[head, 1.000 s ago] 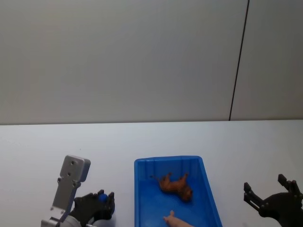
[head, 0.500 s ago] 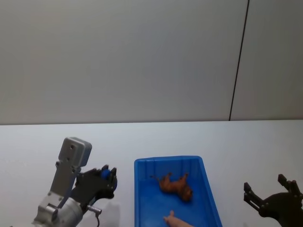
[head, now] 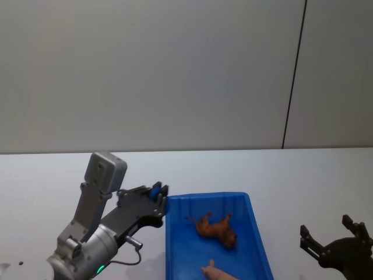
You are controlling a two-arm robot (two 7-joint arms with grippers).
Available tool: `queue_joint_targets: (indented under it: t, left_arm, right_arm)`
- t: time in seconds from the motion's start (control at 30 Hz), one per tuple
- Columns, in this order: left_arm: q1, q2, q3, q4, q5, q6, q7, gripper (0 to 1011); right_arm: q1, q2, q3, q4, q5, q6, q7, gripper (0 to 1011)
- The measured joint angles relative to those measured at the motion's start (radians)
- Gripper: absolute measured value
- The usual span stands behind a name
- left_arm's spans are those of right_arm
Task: Pick up the two dolls from the table and place them into the box.
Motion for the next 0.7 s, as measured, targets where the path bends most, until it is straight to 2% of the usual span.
queue_joint_targets:
  t: [0.1, 0.27, 0.37, 0.53, 0.7]
  left_arm:
    - [-0.010, -0.008, 0.003, 0.006, 0.000, -0.014, -0.032, 85]
    - [-0.033, -0.029, 0.012, 0.022, -0.002, -0.043, -0.100, 260]
    - [-0.046, -0.043, 0.019, 0.033, -0.005, -0.059, -0.142, 331]
    - [-0.069, -0.069, 0.032, 0.054, -0.009, -0.085, -0.206, 521]
    - [-0.083, -0.084, 0.040, 0.067, -0.013, -0.099, -0.241, 681]
  right_arm:
    - [0.000, 0.000, 0.000, 0.000, 0.000, 0.000, 0.000, 1001]
    - [0.000, 0.000, 0.000, 0.000, 0.000, 0.000, 0.000, 1001]
    - [0.000, 0.000, 0.000, 0.000, 0.000, 0.000, 0.000, 1001]
    - [0.000, 0.000, 0.000, 0.000, 0.000, 0.000, 0.000, 1001]
    - [0.000, 0.000, 0.000, 0.000, 0.000, 0.000, 0.000, 1001]
